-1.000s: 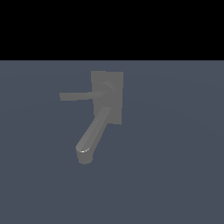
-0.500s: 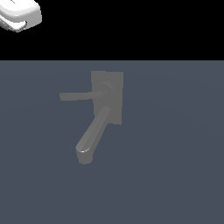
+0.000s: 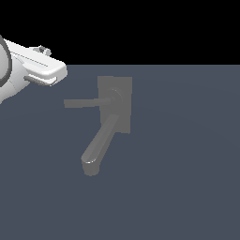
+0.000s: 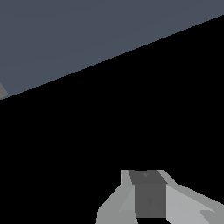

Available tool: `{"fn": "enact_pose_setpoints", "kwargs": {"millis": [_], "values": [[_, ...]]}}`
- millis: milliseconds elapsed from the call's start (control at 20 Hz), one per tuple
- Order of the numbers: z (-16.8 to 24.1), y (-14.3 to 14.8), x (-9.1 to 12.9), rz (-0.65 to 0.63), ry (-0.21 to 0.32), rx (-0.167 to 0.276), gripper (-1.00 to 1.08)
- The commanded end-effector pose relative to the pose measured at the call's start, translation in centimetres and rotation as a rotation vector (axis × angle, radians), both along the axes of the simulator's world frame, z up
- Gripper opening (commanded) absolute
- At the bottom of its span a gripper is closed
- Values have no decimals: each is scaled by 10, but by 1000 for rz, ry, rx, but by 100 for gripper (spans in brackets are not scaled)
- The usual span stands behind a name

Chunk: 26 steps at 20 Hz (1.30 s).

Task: Turn on the faucet by rotating a designated handle.

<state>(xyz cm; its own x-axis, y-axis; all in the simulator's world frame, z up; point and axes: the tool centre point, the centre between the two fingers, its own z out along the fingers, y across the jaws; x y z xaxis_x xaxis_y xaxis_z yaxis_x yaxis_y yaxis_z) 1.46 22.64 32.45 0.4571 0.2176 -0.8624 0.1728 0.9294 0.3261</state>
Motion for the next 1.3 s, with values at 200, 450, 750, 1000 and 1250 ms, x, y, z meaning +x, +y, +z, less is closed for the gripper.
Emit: {"fn": "enact_pose_setpoints", "kwargs": {"millis": [200,450,750,1000,1250], "values": [[-76,-10,7,22,163,-112,-100],[-113,-18,7,31,243,-161,-100],[-157,-12,0,58,343,-210,-100],[-179,-10,-4,71,394,-234,-100],[-183,-9,-5,74,402,-238,-100]]}}
